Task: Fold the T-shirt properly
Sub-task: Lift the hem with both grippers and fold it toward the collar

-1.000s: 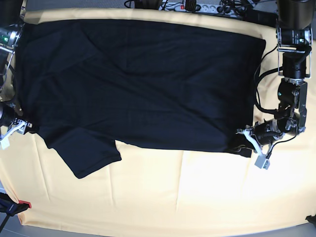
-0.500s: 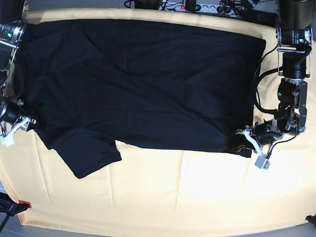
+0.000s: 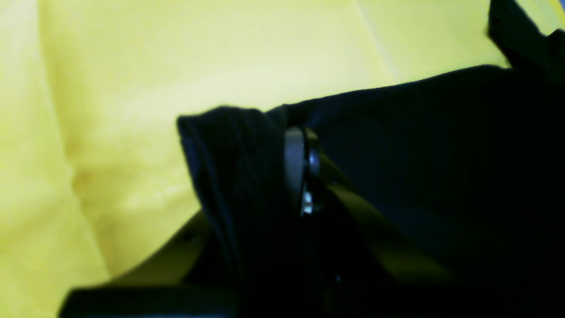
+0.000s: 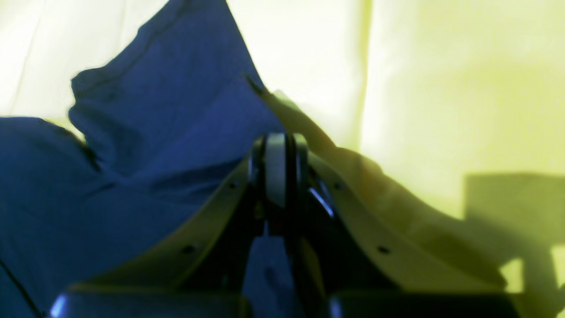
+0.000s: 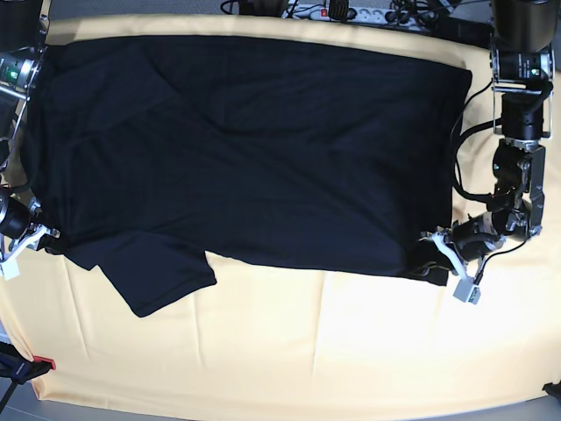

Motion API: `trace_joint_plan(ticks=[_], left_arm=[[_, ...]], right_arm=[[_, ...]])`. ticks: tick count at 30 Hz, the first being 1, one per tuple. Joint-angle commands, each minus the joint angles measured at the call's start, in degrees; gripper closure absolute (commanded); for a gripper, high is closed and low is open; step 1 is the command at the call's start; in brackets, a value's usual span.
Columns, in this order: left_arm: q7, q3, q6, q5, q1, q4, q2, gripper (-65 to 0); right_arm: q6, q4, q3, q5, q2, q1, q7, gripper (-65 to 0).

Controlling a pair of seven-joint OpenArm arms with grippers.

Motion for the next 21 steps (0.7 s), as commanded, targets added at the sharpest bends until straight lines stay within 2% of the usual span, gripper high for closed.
trace_joint_plan(ticks=[1, 5, 10, 15, 18, 21], left_arm=[[-2.6, -0.5, -0.2, 0.0, -1.8, 0.8, -1.0, 0.0], [-5.5, -0.5, -0.1, 2.2, -1.8, 0.8, -1.0, 0.0], [-10.1, -0.5, -0.3, 5.0, -1.8, 0.8, -1.0, 0.0], [-16.5, -0.5, -2.2, 8.6, -2.4, 0.8, -1.0, 0.0], [-17.4, -0.5, -2.1, 9.6, -3.5, 0.8, -1.0, 0.0], [-17.5, -0.5, -2.1, 9.9, -5.1, 0.7, -1.0, 0.0]], right_arm=[[0.5, 0.8, 0.3, 0.4, 1.5, 1.5, 1.9, 0.0], [0.5, 0.8, 0.3, -0.8, 1.5, 1.5, 3.5, 0.0], [0.5, 0.8, 0.3, -0.9, 1.5, 1.8, 8.2, 0.0], [0.5, 0.8, 0.2, -3.8, 1.5, 4.6, 8.8, 0.0], [0.5, 0.8, -1.1, -4.0, 1.5, 6.5, 9.1, 0.0], [0.5, 0.8, -4.5, -7.5, 1.5, 8.6, 11.1, 0.0]])
